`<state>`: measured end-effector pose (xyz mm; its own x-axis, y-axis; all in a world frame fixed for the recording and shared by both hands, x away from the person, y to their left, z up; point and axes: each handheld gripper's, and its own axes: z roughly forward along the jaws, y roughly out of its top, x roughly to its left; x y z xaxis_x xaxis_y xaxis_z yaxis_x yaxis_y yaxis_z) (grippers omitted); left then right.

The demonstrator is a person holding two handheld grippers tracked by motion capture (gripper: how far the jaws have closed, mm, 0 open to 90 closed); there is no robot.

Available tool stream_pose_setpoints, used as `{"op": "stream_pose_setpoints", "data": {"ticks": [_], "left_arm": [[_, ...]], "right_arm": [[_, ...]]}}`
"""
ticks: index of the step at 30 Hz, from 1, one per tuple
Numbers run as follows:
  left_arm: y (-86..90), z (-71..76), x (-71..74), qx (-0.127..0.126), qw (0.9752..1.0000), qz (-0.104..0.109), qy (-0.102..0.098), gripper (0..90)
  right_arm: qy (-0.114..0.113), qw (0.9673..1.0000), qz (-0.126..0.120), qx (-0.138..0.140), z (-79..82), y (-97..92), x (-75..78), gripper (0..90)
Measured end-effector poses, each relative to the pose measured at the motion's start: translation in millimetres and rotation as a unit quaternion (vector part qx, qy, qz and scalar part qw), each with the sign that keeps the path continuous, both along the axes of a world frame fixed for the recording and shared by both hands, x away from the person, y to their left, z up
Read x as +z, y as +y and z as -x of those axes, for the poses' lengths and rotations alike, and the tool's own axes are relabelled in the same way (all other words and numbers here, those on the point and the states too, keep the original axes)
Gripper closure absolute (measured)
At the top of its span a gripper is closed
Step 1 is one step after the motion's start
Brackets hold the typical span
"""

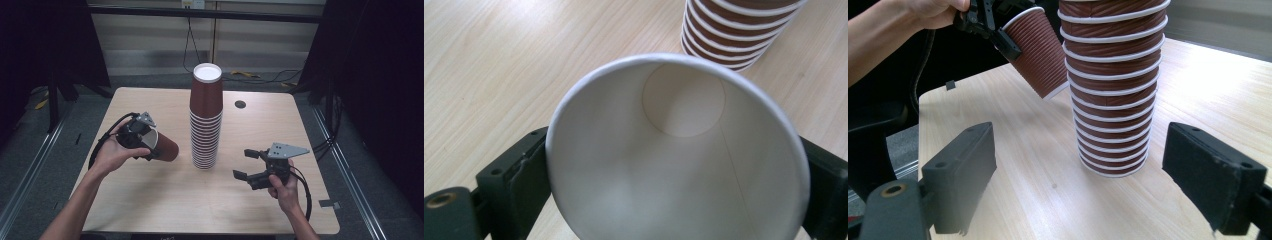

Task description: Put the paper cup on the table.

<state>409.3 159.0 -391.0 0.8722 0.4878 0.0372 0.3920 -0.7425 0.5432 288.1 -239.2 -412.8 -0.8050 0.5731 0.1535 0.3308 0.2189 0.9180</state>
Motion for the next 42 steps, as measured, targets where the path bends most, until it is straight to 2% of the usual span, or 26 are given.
{"op": "stream_pose_setpoints", "data": {"ticks": [3, 5, 8, 10, 12, 13, 17, 18, 19, 25, 27, 28, 35, 39, 40, 42], "left_arm": [[-4.4, -4.0, 0.0, 0.001, 0.9997, -0.02, 0.012, 6.5], [-6.8, -6.4, 0.7, -0.001, 0.9992, -0.039, 0.011, 6.4], [-11.5, -9.4, 1.4, 0.006, 0.999, -0.04, 0.017, 6.2], [-14.8, -11.7, 1.2, 0.006, 0.9981, -0.054, 0.027, 6.0], [-18.0, -14.4, 0.6, 0.001, 0.9968, -0.076, 0.027, 5.8], [-19.1, -15.9, 0.3, 0.0, 0.9964, -0.08, 0.029, 5.7], [-21.4, -22.1, -0.1, 0.002, 0.9957, -0.084, 0.04, 5.4], [-21.6, -23.6, -1.0, 0.004, 0.9955, -0.082, 0.048, 5.3], [-21.7, -25.9, -1.8, -0.003, 0.9942, -0.091, 0.058, 5.2], [-28.2, -30.8, -7.1, 0.001, 0.992, -0.106, 0.069, 4.6], [-31.4, -32.8, -9.1, -0.002, 0.991, -0.117, 0.064, 4.5], [-32.5, -33.6, -10.5, -0.002, 0.9903, -0.119, 0.072, 4.4], [-41.4, -37.4, -12.1, 0.003, 0.9906, -0.121, 0.064, 3.6], [-47.9, -38.7, -14.3, -0.005, 0.9909, -0.117, 0.066, 3.7], [-48.8, -39.3, -14.4, -0.002, 0.9904, -0.121, 0.067, 4.0], [-50.8, -39.6, -15.6, -0.005, 0.991, -0.117, 0.064, 4.1]], "right_arm": [[0.0, 1.0, 0.001, -0.001, -0.1, -0.2, -0.2, 13.7], [-0.001, 1.0, 0.001, -0.002, -0.2, -0.5, -0.2, 13.7], [0.0, 1.0, 0.003, -0.003, -0.2, -0.6, -0.5, 13.7], [0.0, 1.0, 0.005, -0.003, -0.1, -0.7, -0.6, 13.7], [0.0, 1.0, 0.006, -0.004, -0.2, -0.7, -0.7, 13.7], [0.0, 1.0, 0.006, -0.004, -0.3, -0.8, -0.8, 13.7], [0.0, 1.0, 0.008, -0.004, -0.4, -0.6, -1.0, 13.7], [0.0, 1.0, 0.008, -0.003, -0.5, -0.4, -1.0, 13.7], [0.0, 1.0, 0.009, -0.003, -0.4, -0.3, -1.0, 13.7], [0.0, 0.9999, 0.009, -0.006, -0.7, -0.7, -1.5, 13.7], [0.0, 0.9999, 0.01, -0.006, -0.4, -0.4, -1.5, 13.7], [0.0, 0.9999, 0.01, -0.006, -0.4, -0.5, -1.5, 13.7], [0.002, 0.9999, 0.012, -0.007, -1.0, -0.3, -2.8, 13.7], [0.002, 0.9999, 0.012, -0.006, -1.0, -0.1, -2.9, 13.7], [0.003, 0.9999, 0.012, -0.007, -1.0, -0.3, -3.0, 13.7], [0.003, 0.9999, 0.011, -0.008, -0.8, -0.7, -3.1, 13.7]]}}
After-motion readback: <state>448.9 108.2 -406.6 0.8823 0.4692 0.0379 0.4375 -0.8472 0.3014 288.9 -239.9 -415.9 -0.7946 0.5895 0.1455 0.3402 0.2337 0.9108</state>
